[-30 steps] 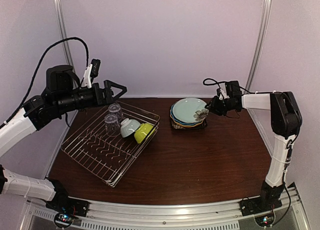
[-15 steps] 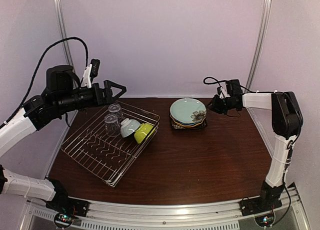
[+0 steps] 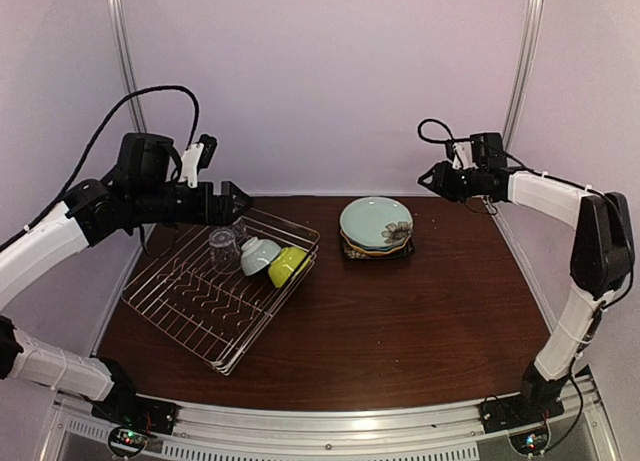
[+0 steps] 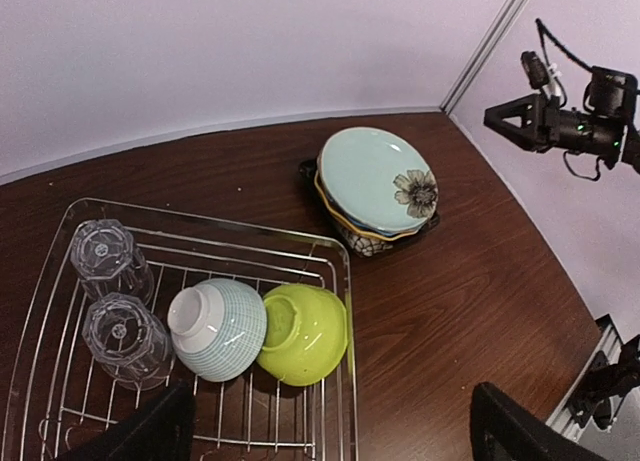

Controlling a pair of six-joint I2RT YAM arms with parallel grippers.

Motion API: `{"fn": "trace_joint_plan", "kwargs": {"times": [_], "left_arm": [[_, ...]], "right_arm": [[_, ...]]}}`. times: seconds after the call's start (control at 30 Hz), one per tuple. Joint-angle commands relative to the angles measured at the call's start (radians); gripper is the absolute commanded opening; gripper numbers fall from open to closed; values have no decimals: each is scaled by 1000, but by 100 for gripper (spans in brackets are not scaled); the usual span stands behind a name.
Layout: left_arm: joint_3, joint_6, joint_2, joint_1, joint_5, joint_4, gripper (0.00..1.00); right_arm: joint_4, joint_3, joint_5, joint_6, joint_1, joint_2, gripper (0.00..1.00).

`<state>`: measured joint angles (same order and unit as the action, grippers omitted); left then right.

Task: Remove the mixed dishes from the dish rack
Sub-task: Grab the bowl from the dish rack.

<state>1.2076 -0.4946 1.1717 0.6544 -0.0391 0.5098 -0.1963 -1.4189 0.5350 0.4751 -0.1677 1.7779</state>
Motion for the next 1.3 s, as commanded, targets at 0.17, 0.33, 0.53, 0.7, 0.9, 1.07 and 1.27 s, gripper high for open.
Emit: {"fn": "trace_joint_plan", "kwargs": {"times": [0.17, 0.33, 0.53, 0.7, 0.9, 1.07, 1.27], "left_arm": [[5, 283, 12, -120, -22, 77, 97], [-42, 404, -1, -125, 24, 76, 97], [-197, 612, -102, -125, -16, -97, 97], [-232, 740, -66, -124, -33, -114, 97], [-248, 855, 0, -124, -64, -128, 97], [-276, 944, 49, -121, -67, -179, 97], [-279, 1022, 126, -109, -73, -229, 97]], "right_arm": [[-41, 39, 68, -73, 3, -195, 59], [-76, 51, 82, -106, 0, -270, 87], [-101, 83, 82, -131, -2, -344, 100], [-90, 116, 89, -127, -1, -389, 100], [-83, 136, 97, -128, -1, -418, 100], [-11, 170, 111, -98, 3, -444, 100], [89, 218, 112, 20, 61, -475, 100]]}}
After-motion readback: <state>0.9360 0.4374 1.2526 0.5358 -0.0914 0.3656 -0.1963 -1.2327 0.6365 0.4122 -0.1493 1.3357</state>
